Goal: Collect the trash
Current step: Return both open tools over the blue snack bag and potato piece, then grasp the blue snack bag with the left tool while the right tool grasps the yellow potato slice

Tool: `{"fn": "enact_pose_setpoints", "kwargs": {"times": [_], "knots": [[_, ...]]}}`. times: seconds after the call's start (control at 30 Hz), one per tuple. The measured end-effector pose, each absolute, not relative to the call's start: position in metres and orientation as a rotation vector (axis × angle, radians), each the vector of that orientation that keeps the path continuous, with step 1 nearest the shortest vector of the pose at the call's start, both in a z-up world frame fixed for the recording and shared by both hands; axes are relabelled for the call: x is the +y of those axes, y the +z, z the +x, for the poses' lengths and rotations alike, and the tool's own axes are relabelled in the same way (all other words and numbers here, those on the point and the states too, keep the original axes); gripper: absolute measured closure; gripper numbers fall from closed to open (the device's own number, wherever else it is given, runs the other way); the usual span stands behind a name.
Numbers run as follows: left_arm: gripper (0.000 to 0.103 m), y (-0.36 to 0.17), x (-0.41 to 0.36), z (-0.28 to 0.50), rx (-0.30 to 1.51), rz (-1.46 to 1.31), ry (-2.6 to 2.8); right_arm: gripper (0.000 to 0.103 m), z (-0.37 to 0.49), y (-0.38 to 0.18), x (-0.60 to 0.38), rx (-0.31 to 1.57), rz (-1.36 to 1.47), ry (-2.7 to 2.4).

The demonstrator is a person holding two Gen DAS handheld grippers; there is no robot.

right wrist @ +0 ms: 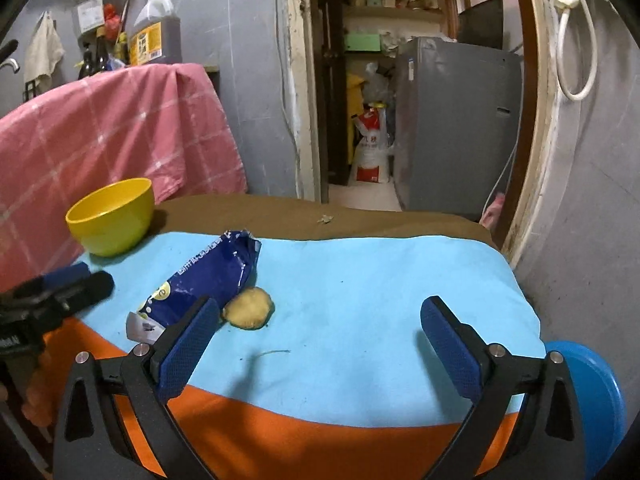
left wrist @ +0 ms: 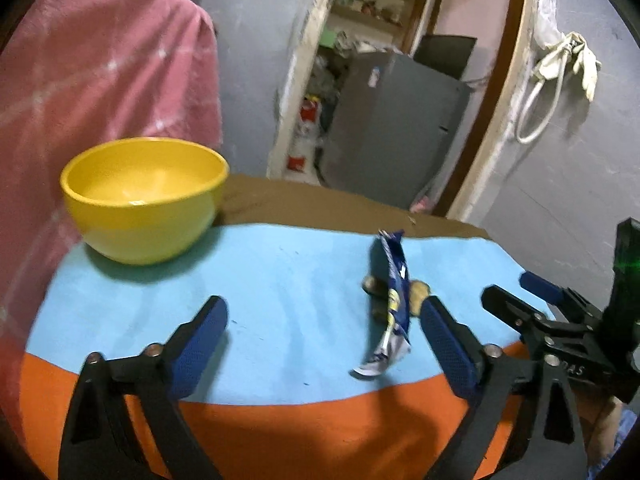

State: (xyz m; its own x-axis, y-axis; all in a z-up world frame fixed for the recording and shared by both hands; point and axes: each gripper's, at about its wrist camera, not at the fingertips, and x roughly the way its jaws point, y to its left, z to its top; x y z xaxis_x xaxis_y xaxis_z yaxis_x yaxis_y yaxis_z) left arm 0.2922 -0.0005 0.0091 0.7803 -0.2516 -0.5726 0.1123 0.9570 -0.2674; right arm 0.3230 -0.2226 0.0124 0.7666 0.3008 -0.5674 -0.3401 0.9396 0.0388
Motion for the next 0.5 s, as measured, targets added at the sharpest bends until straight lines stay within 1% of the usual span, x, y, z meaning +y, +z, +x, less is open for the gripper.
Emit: {"fn": "enact_pose_setpoints", "kwargs": {"times": [0.03, 0.07, 0.1, 0.13, 0.17, 0.2, 0.23, 0.27, 0.3, 0.33, 0.37, 0.4, 0.43, 0.47, 0.5], "knots": [[0.021, 0.008, -0.003, 0.294, 0.661, -0.224, -0.216, 0.003, 0.324, 0.011, -0.222, 0.615, -0.069, 0.352], [0.025, 0.007, -0.005, 0.295, 0.674, -0.224, -0.231, 0.008, 0.325, 0.009, -0.22, 0.63, -0.075, 0.356], [0.031, 0.006, -0.007, 0.296, 0.687, -0.223, -0.25, 0.012, 0.326, 0.008, -0.219, 0.64, -0.08, 0.361], [0.036, 0.005, -0.009, 0.299, 0.698, -0.223, -0.267, 0.014, 0.327, 0.007, -0.218, 0.647, -0.083, 0.367], [0.038, 0.003, -0.012, 0.3, 0.712, -0.223, -0.288, 0.017, 0.328, 0.005, -0.217, 0.659, -0.088, 0.374], [0.044, 0.003, -0.015, 0.302, 0.723, -0.222, -0.303, 0.021, 0.329, 0.005, -0.216, 0.667, -0.091, 0.379], [0.051, 0.002, -0.017, 0.304, 0.734, -0.222, -0.32, 0.024, 0.33, 0.003, -0.215, 0.68, -0.094, 0.388], [0.054, 0.001, -0.02, 0.306, 0.747, -0.221, -0.334, 0.027, 0.332, 0.003, -0.215, 0.69, -0.095, 0.394], [0.061, -0.001, -0.022, 0.307, 0.761, -0.221, -0.348, 0.029, 0.334, 0.001, -0.214, 0.706, -0.095, 0.402], [0.069, -0.002, -0.023, 0.309, 0.773, -0.223, -0.36, 0.03, 0.335, 0.001, -0.214, 0.715, -0.095, 0.408], [0.073, -0.004, -0.024, 0.311, 0.785, -0.226, -0.369, 0.032, 0.337, -0.001, -0.213, 0.731, -0.092, 0.42], [0.08, -0.005, -0.025, 0.312, 0.796, -0.232, -0.376, 0.035, 0.339, -0.002, -0.212, 0.741, -0.089, 0.427], [0.084, -0.006, -0.024, 0.313, 0.802, -0.239, -0.381, 0.036, 0.34, -0.003, -0.211, 0.757, -0.083, 0.439], [0.084, -0.007, -0.023, 0.312, 0.801, -0.243, -0.384, 0.037, 0.342, -0.005, -0.21, 0.771, -0.079, 0.45], [0.087, -0.007, -0.021, 0.31, 0.795, -0.249, -0.384, 0.037, 0.344, -0.006, -0.208, 0.789, -0.078, 0.463]]}}
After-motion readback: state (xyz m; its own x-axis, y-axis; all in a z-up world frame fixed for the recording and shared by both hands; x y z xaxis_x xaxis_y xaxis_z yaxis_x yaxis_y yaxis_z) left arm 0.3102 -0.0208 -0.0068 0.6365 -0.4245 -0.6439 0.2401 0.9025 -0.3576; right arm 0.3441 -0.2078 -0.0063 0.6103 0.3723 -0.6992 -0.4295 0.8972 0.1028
